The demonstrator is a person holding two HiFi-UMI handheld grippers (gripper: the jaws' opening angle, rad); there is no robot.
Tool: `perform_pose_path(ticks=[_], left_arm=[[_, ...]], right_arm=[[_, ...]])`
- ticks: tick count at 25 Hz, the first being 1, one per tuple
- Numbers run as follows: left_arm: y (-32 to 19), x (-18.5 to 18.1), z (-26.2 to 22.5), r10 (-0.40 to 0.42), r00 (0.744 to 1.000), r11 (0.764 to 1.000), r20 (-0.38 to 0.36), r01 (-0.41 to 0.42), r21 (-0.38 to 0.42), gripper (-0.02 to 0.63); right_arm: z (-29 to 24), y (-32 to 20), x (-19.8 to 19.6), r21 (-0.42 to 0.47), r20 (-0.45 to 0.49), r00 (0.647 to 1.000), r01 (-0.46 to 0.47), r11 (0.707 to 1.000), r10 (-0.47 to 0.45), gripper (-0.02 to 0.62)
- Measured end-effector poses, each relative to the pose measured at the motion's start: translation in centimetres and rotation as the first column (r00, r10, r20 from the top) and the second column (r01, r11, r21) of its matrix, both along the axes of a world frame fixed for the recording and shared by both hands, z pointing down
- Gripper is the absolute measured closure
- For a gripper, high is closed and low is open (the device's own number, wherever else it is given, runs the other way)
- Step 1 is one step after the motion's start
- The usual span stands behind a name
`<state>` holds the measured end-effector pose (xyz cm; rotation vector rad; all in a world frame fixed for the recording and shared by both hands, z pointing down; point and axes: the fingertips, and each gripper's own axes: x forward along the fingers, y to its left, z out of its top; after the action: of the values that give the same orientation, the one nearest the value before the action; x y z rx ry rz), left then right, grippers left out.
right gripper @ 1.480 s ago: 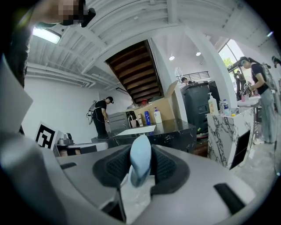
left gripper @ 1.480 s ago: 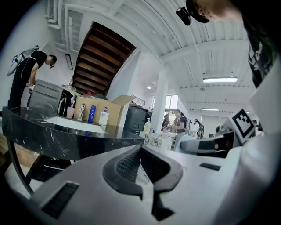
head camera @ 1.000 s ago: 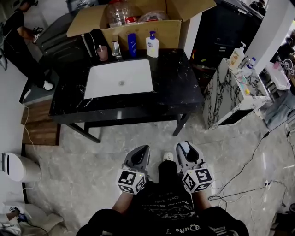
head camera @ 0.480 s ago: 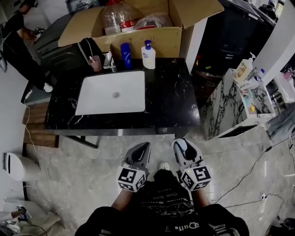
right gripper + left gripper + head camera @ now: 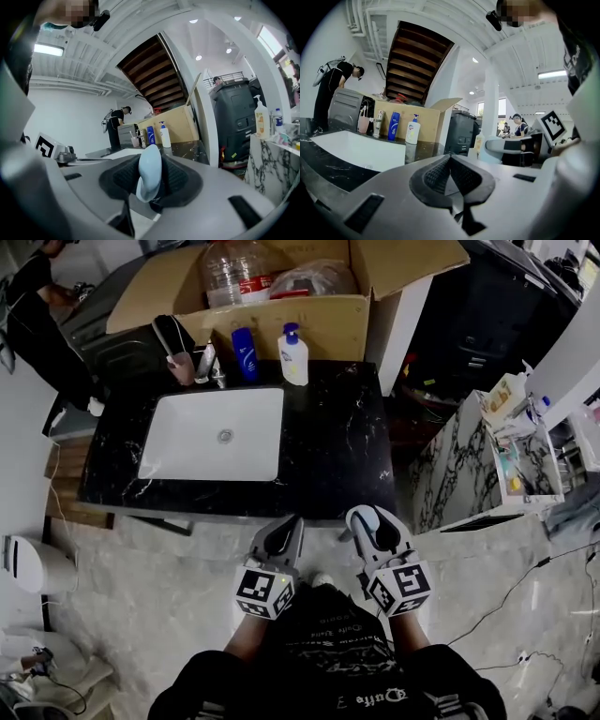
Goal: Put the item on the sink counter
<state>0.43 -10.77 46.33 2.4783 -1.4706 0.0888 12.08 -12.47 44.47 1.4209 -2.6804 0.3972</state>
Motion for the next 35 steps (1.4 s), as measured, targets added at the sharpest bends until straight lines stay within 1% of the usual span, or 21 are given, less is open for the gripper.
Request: perform_pose_path(ticks=[4, 8, 12, 15, 19, 21, 25, 28, 32, 35], left_arm=[[-1.8, -0.3, -0.4, -0.013, 1.0, 1.0, 0.009, 0.013, 0.002, 0.599], [-4.1, -1.1, -1.1, -0.023, 1.0, 1.0, 0.012, 0.023, 0.021, 0.6], [-6.0, -1.8, -1.6, -0.017, 1.0, 0.999, 0.012, 0.017, 0.027, 0.6], [-7.5, -2.2, -2.1, -0.006, 1.0, 0.999, 0.016, 0.006, 0.04, 0.599], [-9.0, -2.8, -2.1, 0.001, 1.0, 0.999, 0.014, -0.002, 0.033, 0.598], [-9.7, -3.1, -2.1, 0.002, 1.0, 1.0, 0.008, -0.003, 0.031, 0.599], [-11.3, -4.0, -2.4, -0.009, 0.999, 0.999, -0.049, 0.01, 0.032, 0.598], [-12.2, -4.4, -2.3, 0.0, 0.999, 0.999, -0.043, 0.001, 0.033, 0.598], [-13.3, -5.2, -2.4, -0.003, 0.999, 0.999, -0.044, 0.004, 0.035, 0.6], [-14.2, -5.5, -2.3, -0.003, 0.999, 0.999, -0.038, 0.004, 0.037, 0.599]], right_arm=[[-0.6, -2.5, 0.2, 0.004, 0.002, 1.0, -0.002, 1.0, 0.002, 0.466], [-2.0, -5.8, 0.1, 0.022, 0.003, 1.0, -0.011, 1.0, 0.011, 0.466], [-3.0, -8.6, -0.4, 0.017, 0.01, 1.0, -0.013, 1.0, 0.013, 0.466], [-3.8, -10.9, -0.9, 0.032, 0.007, 1.0, -0.006, 0.999, 0.006, 0.466], [-4.6, -13.9, -1.3, 0.036, 0.016, 1.0, -0.014, 0.999, 0.014, 0.466], [-5.1, -15.5, -1.4, 0.05, 0.0, 1.0, -0.021, 0.999, 0.021, 0.466], [-5.9, -18.7, -2.2, 0.08, -0.038, 0.999, -0.021, 0.997, 0.024, 0.466], [-6.3, -21.2, -2.7, 0.084, -0.047, 0.999, -0.016, 0.996, 0.02, 0.466], [-6.0, -24.4, -3.5, 0.081, -0.1, 0.995, -0.008, 0.997, 0.016, 0.466], [-5.8, -26.4, -3.9, 0.069, -0.112, 0.994, 0.003, 0.998, 0.005, 0.466]])
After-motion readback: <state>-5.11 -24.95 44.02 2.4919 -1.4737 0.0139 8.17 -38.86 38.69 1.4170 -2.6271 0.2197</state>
